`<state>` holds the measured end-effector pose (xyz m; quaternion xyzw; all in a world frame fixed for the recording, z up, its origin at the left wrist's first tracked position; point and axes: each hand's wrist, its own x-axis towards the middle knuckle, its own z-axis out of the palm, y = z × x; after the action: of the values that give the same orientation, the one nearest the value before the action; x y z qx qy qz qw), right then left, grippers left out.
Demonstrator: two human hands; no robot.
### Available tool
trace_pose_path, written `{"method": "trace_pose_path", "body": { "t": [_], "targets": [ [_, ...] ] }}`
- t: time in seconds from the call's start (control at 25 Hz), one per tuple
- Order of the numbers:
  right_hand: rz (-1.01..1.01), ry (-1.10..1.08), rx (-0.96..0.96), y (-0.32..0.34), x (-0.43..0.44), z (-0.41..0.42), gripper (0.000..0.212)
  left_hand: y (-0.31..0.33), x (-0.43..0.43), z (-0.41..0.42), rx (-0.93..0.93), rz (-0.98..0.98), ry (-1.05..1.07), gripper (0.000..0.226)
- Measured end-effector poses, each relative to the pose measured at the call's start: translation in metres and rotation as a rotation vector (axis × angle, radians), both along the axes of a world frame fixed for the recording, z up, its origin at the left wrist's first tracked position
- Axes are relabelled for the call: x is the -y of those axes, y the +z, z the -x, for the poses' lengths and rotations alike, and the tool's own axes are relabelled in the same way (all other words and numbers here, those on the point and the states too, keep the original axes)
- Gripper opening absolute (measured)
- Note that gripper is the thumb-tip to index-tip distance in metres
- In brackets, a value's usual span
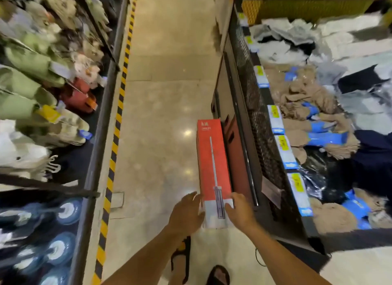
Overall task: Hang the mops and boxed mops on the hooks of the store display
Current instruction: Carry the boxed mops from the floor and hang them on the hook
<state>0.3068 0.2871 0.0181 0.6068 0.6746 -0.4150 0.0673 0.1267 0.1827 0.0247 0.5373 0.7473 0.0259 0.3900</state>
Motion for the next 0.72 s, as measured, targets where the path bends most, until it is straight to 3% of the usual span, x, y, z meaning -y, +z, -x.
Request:
{"method": "trace_pose_path", "body": {
  "t": [0.24, 0.36, 0.44, 0.48, 0.52, 0.56, 0.72],
  "targets": [
    [0.083, -0.134, -0.05, -0.123, -0.05, 0.025, 0.027, -0.098, -0.077, 0.035, 0.179, 0.169, 0.094, 0.056],
    [0.111, -0.224, -0.047, -0.192, -0.071, 0.026, 0.066, -0.146, -0.108, 0.037, 0.269, 0.221, 0.183, 0.049],
    [0.134, -0.3, -0.036, -0.206, -0.077, 0.033, 0.063, -0.181, -0.125, 0.032, 0.334, 0.211, 0.274, 0.073],
    [0.142, -0.334, -0.037, -0.212, -0.078, 0.034, 0.052, -0.191, -0.132, 0.033, 0.37, 0.192, 0.303, 0.127],
    [0.151, -0.36, -0.018, -0.221, -0.079, 0.033, 0.046, -0.217, -0.138, 0.03, 0.392, 0.231, 0.341, 0.155],
    [0.16, -0.386, -0.014, -0.23, -0.08, 0.031, 0.047, -0.229, -0.143, 0.024, 0.418, 0.291, 0.379, 0.089],
    [0.19, -0.454, 0.004, -0.256, -0.082, 0.025, 0.075, -0.288, -0.149, 0.015, 0.562, 0.307, 0.624, 0.044]
  ]
}}
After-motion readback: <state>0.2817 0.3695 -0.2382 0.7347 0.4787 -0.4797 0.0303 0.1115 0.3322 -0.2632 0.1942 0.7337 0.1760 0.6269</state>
